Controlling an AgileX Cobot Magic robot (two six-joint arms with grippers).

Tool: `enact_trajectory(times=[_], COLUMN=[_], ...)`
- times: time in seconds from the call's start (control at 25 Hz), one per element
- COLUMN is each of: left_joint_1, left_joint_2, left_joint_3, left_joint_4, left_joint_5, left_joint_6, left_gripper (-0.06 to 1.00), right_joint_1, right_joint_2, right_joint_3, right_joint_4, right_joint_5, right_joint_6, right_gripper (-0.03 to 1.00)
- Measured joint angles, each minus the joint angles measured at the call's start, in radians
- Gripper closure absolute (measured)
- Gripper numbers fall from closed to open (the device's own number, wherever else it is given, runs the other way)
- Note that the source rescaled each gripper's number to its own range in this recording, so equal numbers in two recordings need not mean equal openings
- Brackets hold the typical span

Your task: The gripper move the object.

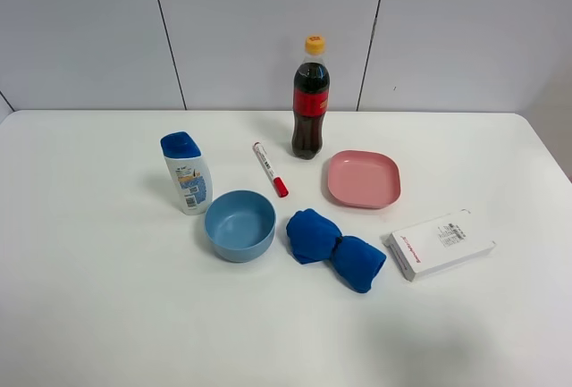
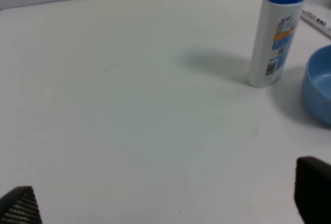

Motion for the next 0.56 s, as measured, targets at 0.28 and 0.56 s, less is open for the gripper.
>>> enact_trajectory(times=[0.28, 0.56], left_joint_1=[0.0, 0.0], left_joint_2=[0.0, 0.0], left_joint_3=[0.0, 0.0], left_joint_4=[0.0, 0.0], left_joint_5=[0.0, 0.0], left_joint_6=[0.0, 0.0], left_gripper=[-0.06, -0.06], right_joint_1=[0.0, 0.0], right_joint_2=[0.0, 0.0], right_joint_3=[0.0, 0.0], right_joint_4=[0.0, 0.0], right_joint_5=[0.0, 0.0], right_joint_6=[0.0, 0.0], right_gripper=[-0.03, -0.03])
